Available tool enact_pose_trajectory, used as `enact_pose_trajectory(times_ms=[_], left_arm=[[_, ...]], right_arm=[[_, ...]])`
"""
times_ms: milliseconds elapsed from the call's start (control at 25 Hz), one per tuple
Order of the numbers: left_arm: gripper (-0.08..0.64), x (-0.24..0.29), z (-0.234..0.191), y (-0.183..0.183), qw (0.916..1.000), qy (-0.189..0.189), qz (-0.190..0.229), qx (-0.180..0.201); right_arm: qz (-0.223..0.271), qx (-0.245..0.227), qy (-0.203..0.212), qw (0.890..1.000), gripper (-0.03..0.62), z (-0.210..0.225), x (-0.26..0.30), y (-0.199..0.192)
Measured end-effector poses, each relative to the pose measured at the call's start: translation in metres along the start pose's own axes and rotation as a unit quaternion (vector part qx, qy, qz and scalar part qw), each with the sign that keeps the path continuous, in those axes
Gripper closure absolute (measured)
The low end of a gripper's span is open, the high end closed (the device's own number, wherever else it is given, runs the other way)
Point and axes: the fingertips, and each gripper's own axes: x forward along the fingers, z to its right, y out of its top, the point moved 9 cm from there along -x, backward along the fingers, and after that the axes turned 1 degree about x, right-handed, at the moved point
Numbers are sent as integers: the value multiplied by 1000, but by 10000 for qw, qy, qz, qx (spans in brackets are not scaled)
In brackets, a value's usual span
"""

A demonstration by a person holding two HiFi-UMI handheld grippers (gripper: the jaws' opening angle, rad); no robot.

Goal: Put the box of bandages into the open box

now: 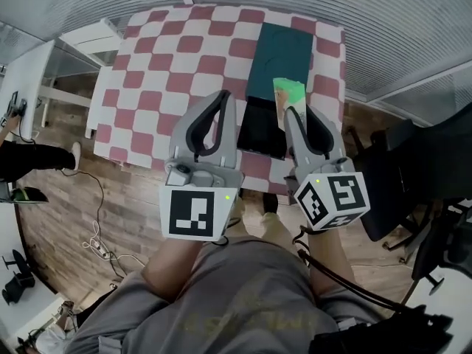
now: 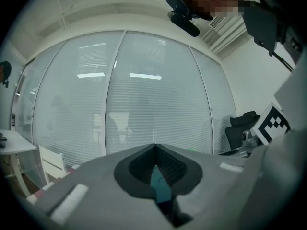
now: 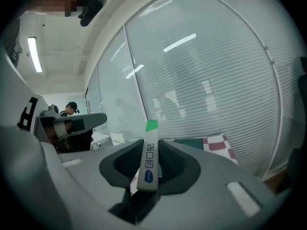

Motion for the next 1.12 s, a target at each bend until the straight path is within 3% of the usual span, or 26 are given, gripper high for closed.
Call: enact_pose_trajectory(times_ms=[560, 840, 1120], left_arm=[[560, 13, -27, -73, 9956, -243, -877, -229], [560, 27, -33, -93, 9927, -407, -1086, -331], [560, 39, -39, -95, 9933, -423, -1016, -362]], right_arm=[[-631, 657, -495, 9946, 472, 0, 28, -98], [-881, 812, -601, 9910, 472, -6, 33, -102], [-1314, 689, -818, 9855, 472, 0, 39, -103]])
